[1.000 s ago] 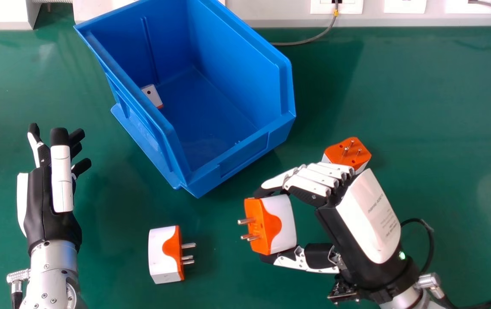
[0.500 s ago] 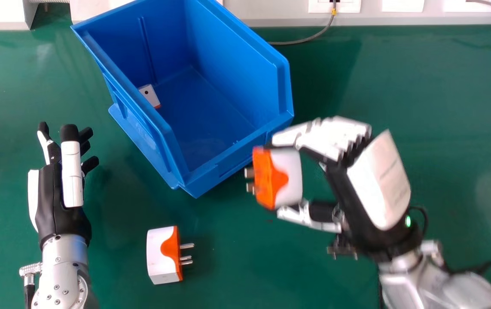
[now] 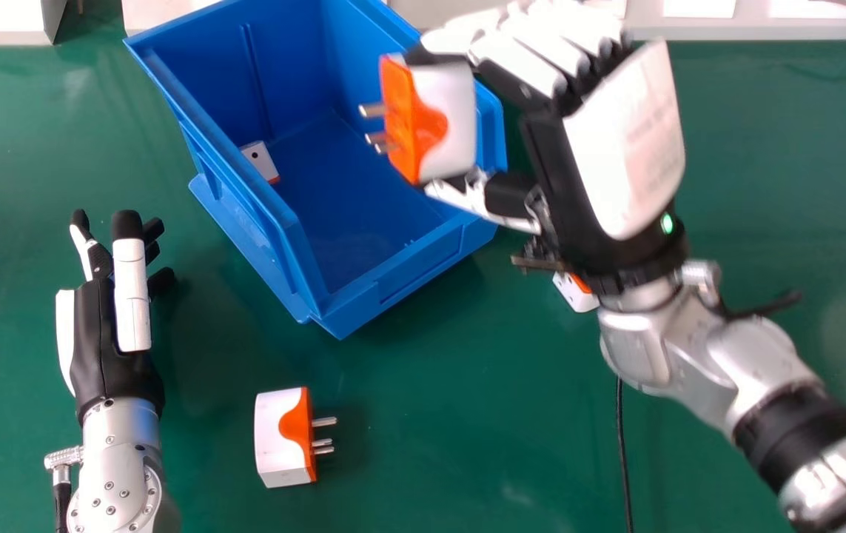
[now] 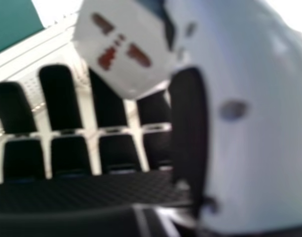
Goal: Pick all objects and put in blue box
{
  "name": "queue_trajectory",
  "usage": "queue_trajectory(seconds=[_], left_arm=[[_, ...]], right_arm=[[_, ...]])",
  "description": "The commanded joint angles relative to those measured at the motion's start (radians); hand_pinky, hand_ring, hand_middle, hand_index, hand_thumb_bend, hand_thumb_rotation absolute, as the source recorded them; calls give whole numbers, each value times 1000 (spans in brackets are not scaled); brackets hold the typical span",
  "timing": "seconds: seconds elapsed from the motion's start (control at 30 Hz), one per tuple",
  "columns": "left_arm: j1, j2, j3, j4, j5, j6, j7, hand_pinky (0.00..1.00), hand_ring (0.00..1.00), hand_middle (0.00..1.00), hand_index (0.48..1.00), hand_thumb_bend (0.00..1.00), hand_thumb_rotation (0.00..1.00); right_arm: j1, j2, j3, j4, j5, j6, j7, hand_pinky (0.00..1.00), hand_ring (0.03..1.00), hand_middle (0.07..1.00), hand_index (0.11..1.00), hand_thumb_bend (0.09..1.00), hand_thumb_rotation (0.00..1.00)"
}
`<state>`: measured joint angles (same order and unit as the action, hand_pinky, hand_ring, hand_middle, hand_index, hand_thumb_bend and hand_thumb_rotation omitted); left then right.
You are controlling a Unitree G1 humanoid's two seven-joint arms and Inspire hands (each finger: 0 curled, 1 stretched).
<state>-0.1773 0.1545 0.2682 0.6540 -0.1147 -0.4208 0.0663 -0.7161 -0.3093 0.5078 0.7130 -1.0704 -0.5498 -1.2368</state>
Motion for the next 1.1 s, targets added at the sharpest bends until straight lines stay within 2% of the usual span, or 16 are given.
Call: queue_trajectory(seconds=[0.0,0.1,0.2,0.3,0.4,0.5,0.63,0.8,1.07], left_arm=[[-18,2,-6,4,14,-21,1,842,898,862,951,932,989],[-24,2,-8,14,13,-24,2,842,899,862,951,931,989],[-36,1,-10,27,13,-23,7,842,899,862,951,930,989],[-44,1,-12,44,13,-29,7,842,899,862,951,931,989],[-47,1,-14,54,15,-36,6,842,899,862,950,929,988],[-54,1,-15,71,14,-44,5,842,899,862,950,929,988],[-61,-3,-15,78,13,-46,7,843,900,864,950,927,988],[-61,-5,-18,72,14,-42,11,845,901,866,950,933,989],[-66,-1,-22,81,20,-45,15,846,903,867,949,935,989]], right_arm=[[-54,-17,2,-21,6,21,70,352,466,528,464,500,0],[-96,-13,13,-15,24,5,163,358,465,524,464,501,0],[-148,4,31,44,25,-17,212,356,467,526,467,500,0],[-207,28,56,139,15,-11,236,353,466,527,469,500,0],[-255,50,77,213,13,30,301,348,466,532,476,499,0],[-292,76,83,255,37,103,481,348,466,532,476,499,0],[-286,85,75,218,59,169,612,347,469,533,484,498,0],[-272,84,73,184,79,177,636,344,476,529,492,497,0],[-278,79,77,192,77,158,583,340,483,524,502,497,0]])
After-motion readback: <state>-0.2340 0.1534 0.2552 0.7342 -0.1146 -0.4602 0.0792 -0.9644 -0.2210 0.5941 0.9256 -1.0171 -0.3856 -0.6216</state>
